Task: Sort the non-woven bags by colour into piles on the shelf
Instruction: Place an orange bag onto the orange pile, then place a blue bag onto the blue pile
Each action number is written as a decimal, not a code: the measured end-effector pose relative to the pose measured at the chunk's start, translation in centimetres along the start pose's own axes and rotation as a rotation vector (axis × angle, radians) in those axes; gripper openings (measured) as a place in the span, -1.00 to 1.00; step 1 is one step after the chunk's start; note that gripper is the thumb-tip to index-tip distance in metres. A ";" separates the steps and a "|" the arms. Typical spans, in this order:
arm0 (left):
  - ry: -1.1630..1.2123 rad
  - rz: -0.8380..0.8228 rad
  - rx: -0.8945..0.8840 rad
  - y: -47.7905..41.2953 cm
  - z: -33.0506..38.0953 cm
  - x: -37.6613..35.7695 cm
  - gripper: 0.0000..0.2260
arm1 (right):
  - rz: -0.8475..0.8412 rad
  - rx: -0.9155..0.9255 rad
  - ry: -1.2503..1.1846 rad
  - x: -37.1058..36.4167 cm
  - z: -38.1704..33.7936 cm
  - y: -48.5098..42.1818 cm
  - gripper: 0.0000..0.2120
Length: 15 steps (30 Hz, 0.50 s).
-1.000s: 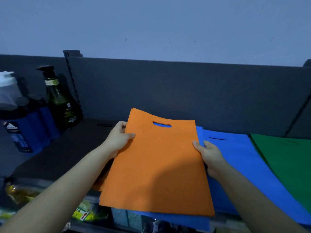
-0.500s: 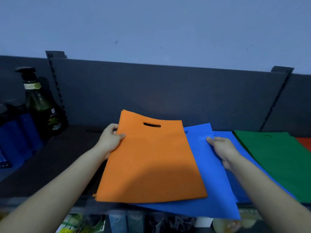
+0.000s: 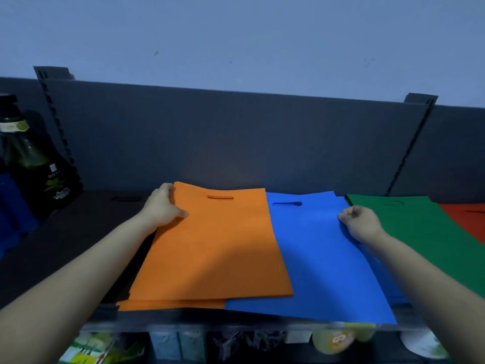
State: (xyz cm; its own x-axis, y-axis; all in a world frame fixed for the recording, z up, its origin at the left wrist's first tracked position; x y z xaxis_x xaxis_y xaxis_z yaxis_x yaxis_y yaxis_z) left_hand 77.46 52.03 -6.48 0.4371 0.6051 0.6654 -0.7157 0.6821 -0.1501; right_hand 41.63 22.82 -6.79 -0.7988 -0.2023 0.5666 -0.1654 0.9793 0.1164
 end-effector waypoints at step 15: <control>-0.670 -0.286 -0.435 5.2 13.0 -11.9 -0.26 | -0.229 -0.038 -0.150 -1.9 0.6 -1.0 -0.73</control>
State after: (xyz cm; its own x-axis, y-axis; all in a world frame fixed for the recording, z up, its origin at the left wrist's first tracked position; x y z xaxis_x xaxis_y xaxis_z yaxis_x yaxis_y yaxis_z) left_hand 61.47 43.00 -5.70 0.0561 0.1073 0.9926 -0.2931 0.9522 -0.0863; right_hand 42.97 22.25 -8.45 -0.8204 -0.4132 0.3951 -0.3319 0.9069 0.2594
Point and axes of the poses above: each hand's wrist, its own y-axis away from the middle knuckle, its own x-axis out of the back of the hand, z = x × y, the point moved 7 cm from there along -y, towards the middle knuckle, and after that the axes turned 11 degrees about -x, right-handed, at the moved point
